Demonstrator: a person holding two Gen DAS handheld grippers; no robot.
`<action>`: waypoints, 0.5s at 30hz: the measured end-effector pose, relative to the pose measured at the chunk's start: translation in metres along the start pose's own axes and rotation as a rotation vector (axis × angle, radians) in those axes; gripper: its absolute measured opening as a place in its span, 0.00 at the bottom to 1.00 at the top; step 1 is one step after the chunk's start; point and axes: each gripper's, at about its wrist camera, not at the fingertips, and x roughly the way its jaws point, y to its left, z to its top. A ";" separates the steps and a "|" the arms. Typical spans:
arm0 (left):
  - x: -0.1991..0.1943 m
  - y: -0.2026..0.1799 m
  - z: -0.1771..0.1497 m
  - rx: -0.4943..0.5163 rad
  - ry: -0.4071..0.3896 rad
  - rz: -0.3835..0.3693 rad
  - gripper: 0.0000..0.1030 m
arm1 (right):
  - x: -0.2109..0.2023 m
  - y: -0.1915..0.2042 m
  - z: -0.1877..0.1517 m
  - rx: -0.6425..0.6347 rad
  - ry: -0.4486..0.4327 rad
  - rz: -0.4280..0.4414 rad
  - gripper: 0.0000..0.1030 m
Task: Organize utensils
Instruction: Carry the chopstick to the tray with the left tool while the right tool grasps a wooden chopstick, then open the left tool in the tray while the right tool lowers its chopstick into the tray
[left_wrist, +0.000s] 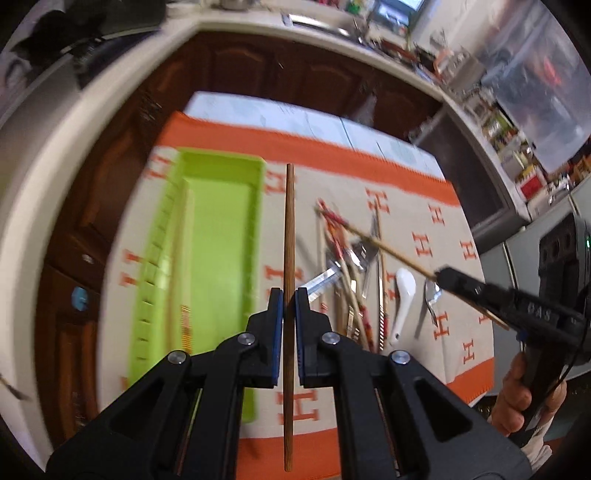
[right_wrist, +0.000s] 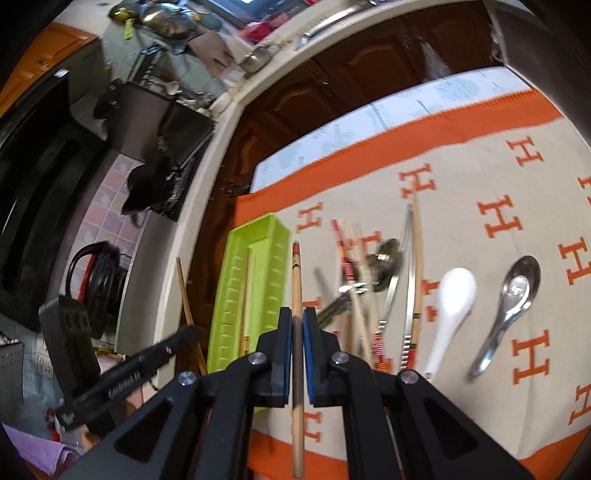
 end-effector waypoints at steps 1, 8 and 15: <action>-0.007 0.007 0.003 -0.005 -0.013 0.012 0.04 | -0.001 0.007 -0.001 -0.010 -0.003 0.005 0.05; -0.026 0.050 0.030 0.010 -0.032 0.084 0.04 | 0.014 0.060 -0.002 -0.074 -0.014 0.014 0.05; 0.051 0.082 0.053 -0.025 0.073 0.154 0.04 | 0.088 0.092 -0.006 -0.059 0.031 -0.063 0.05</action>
